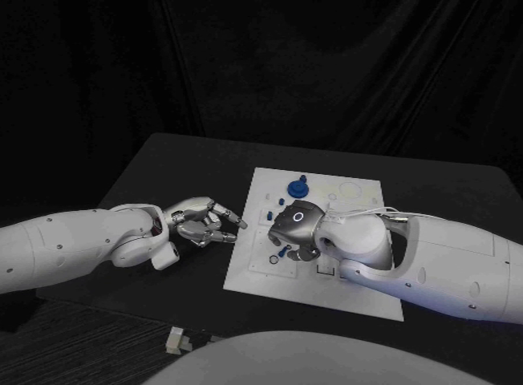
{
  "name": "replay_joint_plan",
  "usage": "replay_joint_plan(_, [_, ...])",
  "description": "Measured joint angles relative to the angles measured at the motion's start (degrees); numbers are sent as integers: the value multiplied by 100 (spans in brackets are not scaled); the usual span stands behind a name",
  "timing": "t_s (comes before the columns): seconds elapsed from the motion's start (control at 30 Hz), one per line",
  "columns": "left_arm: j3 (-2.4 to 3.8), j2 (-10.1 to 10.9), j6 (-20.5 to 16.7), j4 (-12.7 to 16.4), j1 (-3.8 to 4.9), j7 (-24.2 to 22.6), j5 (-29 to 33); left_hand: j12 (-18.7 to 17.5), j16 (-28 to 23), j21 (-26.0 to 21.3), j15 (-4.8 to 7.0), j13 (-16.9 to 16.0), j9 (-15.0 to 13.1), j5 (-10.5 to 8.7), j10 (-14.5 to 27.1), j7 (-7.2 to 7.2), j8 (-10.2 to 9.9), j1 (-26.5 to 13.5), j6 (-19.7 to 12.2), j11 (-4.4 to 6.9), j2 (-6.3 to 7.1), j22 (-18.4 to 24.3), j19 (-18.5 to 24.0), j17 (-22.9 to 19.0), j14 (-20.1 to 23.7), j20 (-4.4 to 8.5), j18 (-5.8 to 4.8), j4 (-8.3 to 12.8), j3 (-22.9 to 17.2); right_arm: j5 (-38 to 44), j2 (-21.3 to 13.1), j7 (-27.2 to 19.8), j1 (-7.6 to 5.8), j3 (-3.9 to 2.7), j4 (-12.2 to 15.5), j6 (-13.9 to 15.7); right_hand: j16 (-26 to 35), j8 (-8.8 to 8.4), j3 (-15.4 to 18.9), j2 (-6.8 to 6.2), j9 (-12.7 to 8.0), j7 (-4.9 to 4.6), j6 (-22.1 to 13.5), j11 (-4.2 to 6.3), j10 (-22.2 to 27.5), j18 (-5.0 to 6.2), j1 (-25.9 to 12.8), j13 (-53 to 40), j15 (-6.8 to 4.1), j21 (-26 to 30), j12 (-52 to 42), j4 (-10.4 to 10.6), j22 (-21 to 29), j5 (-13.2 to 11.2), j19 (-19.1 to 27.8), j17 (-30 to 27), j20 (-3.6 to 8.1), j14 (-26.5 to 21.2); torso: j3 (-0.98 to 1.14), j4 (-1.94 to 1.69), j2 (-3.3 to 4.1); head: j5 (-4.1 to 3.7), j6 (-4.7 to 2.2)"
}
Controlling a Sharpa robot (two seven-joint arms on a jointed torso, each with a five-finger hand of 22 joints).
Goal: Assemble the parts on the task board
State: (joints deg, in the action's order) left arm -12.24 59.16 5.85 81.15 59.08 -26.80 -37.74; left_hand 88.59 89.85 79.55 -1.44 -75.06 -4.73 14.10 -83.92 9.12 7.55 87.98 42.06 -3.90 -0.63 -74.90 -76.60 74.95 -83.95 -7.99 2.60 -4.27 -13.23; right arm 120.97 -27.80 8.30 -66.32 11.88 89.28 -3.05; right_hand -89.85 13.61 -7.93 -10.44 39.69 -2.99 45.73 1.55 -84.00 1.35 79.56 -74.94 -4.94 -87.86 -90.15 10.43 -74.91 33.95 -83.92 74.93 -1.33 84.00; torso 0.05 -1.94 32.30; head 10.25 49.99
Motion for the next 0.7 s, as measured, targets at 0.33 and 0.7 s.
replay_joint_plan(0.33, [0, -26, 24, -7, 0, 0, 0, 14, 0, 0, 0, -2, 0, 9, 0, 0, 0, -12, 0, 0, -12, 0, 0, -1, 0, 0, 0, 0, 0, -7, 23, -32, 88, 1, -57, 199, 0, 49, -86, 28, 235, 0, -40, 0, 0, 0, 29, 0, 0, 25, 0, -54, 1, 128, 0, 0, 0, 0, 1, -3, 1, -9, 0])
replay_joint_plan(0.7, [-2, -87, 62, -44, 0, 2, 0, 15, 0, 0, 0, -4, 1, 9, 0, 0, 0, -12, 0, 0, -12, 0, 0, -1, 0, 0, 0, 0, 0, -10, 46, -41, 144, 1, -74, 242, 0, 49, -86, 58, 268, 20, -61, 0, 0, 0, -1, 0, -1, 24, 0, -54, 1, 128, 0, -1, 0, 0, 1, -5, -2, -8, 0])
